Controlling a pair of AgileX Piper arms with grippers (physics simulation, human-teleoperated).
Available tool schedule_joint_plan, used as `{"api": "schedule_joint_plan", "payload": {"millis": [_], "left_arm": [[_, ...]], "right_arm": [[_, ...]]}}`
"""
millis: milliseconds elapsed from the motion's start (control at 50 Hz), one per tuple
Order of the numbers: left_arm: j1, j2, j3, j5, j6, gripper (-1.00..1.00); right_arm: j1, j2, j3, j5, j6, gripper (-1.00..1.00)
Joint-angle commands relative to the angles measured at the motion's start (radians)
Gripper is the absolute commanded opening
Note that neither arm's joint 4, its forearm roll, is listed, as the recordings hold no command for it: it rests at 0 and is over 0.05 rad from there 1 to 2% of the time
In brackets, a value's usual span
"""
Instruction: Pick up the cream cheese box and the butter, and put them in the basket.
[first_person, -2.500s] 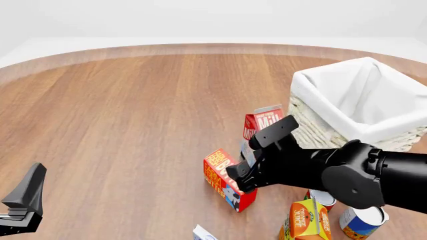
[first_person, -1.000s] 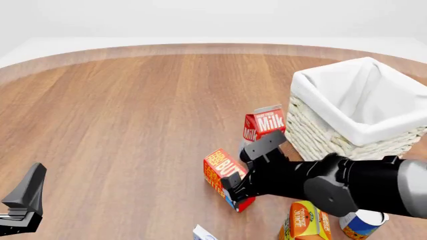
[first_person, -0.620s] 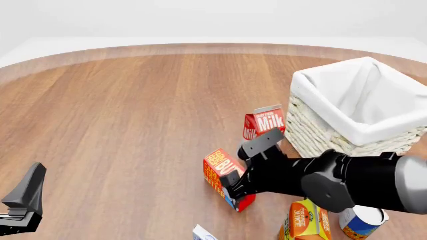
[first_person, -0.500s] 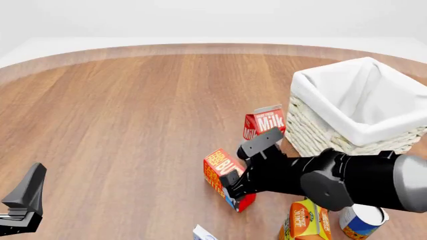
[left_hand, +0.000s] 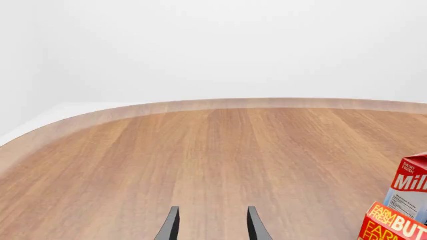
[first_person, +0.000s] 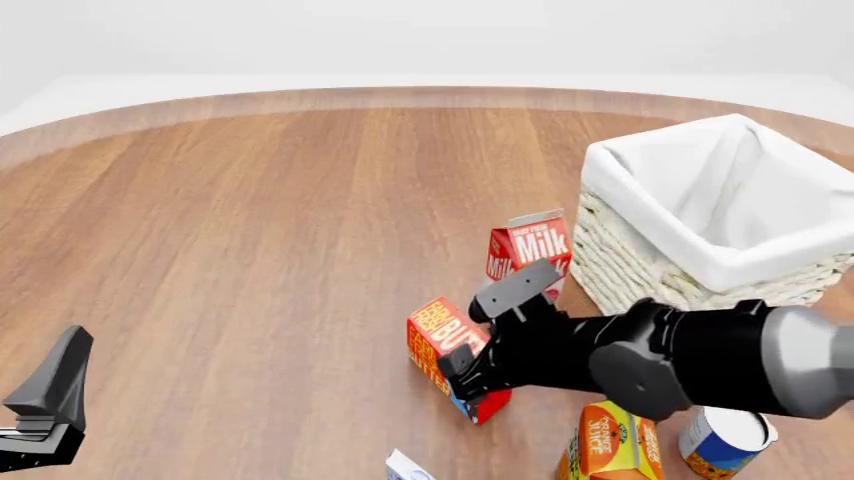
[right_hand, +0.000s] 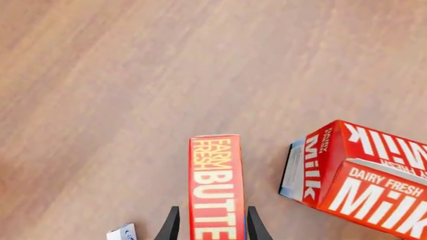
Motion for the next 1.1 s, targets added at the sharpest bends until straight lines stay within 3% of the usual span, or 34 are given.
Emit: {"api": "schedule_joint_plan", "payload": {"millis": [20, 940, 960, 1100], "left_arm": [[0.0, 0.0, 0.0, 0.0, 0.0, 1.0], [0.0, 0.0, 0.0, 0.0, 0.0, 1.0], [0.0, 0.0, 0.0, 0.0, 0.0, 1.0], [0.0, 0.0, 0.0, 0.0, 0.0, 1.0]], "right_arm": [[-0.004, 0.015, 0.001, -0.007, -0.001, 1.0], [0.002, 0.059, 0.005, -0.041, 0.014, 1.0], [-0.002, 0.058, 0.006, -0.042, 0.011, -1.0], [-0.006, 0.042, 0.005, -0.03, 0.008, -1.0]]}}
